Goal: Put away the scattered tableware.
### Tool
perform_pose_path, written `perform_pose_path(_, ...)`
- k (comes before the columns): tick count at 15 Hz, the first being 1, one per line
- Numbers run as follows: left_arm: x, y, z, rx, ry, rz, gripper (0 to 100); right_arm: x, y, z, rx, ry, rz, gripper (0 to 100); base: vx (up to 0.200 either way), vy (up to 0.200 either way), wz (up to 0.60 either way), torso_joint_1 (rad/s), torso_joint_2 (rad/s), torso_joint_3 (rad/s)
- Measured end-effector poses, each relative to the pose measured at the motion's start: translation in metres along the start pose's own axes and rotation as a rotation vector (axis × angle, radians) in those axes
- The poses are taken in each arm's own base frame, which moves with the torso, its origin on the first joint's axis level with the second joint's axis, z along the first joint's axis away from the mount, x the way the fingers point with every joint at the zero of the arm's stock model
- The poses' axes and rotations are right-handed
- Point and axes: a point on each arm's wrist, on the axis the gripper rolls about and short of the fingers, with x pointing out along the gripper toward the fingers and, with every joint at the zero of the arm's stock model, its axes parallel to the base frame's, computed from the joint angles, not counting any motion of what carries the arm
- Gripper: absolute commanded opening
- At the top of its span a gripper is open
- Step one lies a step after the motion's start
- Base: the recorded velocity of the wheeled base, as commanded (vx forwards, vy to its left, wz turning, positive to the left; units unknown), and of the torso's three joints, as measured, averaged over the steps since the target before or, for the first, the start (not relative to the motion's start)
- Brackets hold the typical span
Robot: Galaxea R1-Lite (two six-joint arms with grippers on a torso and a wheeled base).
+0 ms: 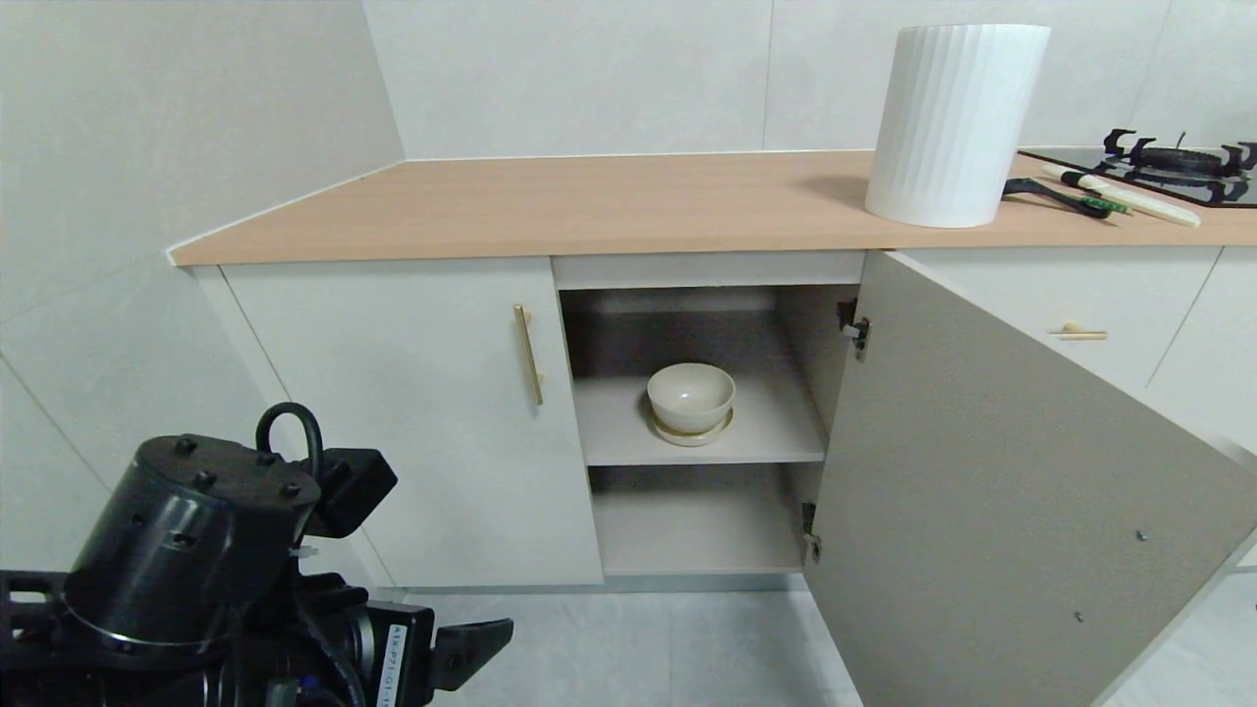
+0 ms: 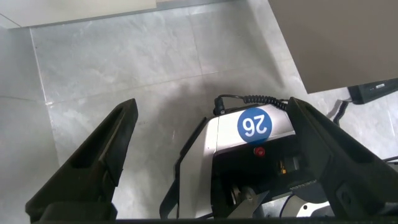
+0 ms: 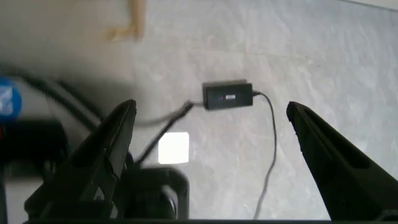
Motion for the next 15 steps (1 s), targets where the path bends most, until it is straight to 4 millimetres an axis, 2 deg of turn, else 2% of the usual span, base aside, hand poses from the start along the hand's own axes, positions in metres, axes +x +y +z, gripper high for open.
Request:
perform_pose_path(4, 0.000, 0.000, 0.000, 0.000, -0.001, 0.000, 100, 0.030, -0.010, 0.016, 0.092, 0.011, -0.053, 100, 0.000, 0.000, 0.00, 0.000, 0.00, 0.000)
perform_pose_path(8, 0.000, 0.000, 0.000, 0.000, 0.000, -0.001, 100, 0.066, -0.018, 0.029, 0.166, -0.013, 0.108, 100, 0.000, 0.000, 0.00, 0.000, 0.00, 0.000)
perform_pose_path(11, 0.000, 0.000, 0.000, 0.000, 0.001, -0.001, 100, 0.076, -0.021, 0.030, 0.177, 0.003, 0.180, 100, 0.000, 0.000, 0.00, 0.000, 0.00, 0.000)
perform_pose_path(15, 0.000, 0.000, 0.000, 0.000, 0.002, -0.001, 100, 0.079, -0.019, 0.031, 0.173, 0.008, 0.230, 100, 0.000, 0.000, 0.00, 0.000, 0.00, 0.000)
